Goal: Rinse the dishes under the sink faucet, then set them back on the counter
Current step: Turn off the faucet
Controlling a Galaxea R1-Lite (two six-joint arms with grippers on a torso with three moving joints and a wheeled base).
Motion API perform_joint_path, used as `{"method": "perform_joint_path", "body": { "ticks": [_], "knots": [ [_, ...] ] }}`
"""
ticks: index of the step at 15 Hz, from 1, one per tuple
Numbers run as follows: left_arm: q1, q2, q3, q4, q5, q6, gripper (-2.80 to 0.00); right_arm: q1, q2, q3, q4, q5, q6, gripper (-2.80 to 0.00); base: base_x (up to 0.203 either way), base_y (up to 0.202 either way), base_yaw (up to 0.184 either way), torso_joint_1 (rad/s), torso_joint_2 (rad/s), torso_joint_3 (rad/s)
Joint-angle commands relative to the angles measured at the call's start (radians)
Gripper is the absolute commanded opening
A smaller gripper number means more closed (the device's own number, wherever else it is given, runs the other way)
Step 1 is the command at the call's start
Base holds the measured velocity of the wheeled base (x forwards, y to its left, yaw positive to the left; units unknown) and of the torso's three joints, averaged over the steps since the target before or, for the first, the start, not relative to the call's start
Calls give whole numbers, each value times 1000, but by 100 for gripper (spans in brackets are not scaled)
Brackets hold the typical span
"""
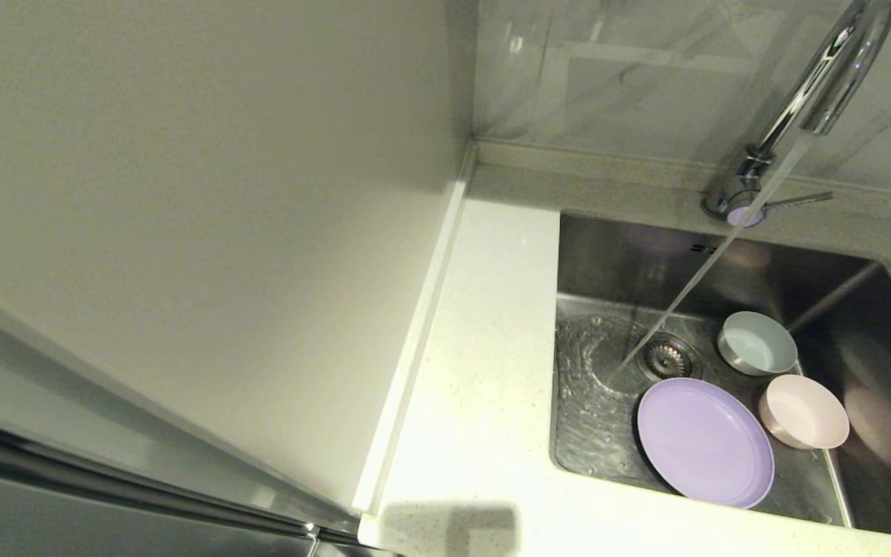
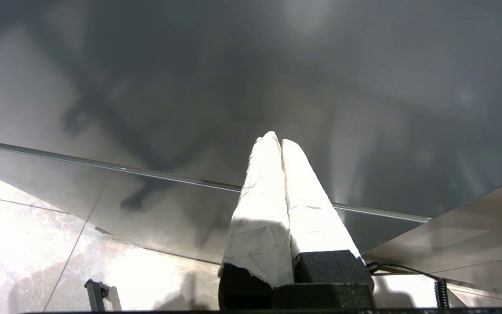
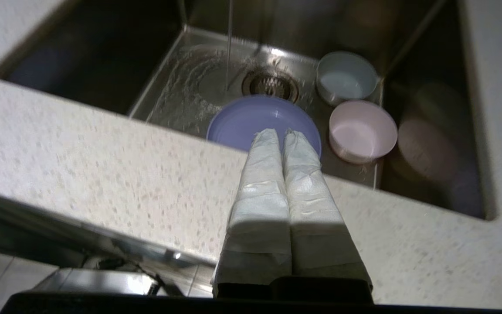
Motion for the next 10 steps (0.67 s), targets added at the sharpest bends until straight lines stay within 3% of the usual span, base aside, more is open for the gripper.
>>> {"method": "perform_joint_path", "body": {
  "ticks": [1, 3, 8, 10],
  "knots": [
    [0, -1, 3, 0, 0, 0, -280, 0, 48, -103, 18, -1, 3, -280, 0, 0, 0, 0, 0, 0],
    [0, 0, 3, 0, -1, 0, -280, 0, 194, -225, 18, 0, 39, -280, 0, 0, 0, 0, 0, 0],
    [0, 0, 3, 0, 1, 0, -280, 0, 662, -552, -75, -1, 293, -280, 0, 0, 0, 0, 0, 0],
    [0, 0, 3, 0, -1, 0, -280, -1, 816, -634, -100, -2, 356, -280, 0, 0, 0, 0, 0, 0]
  ]
}}
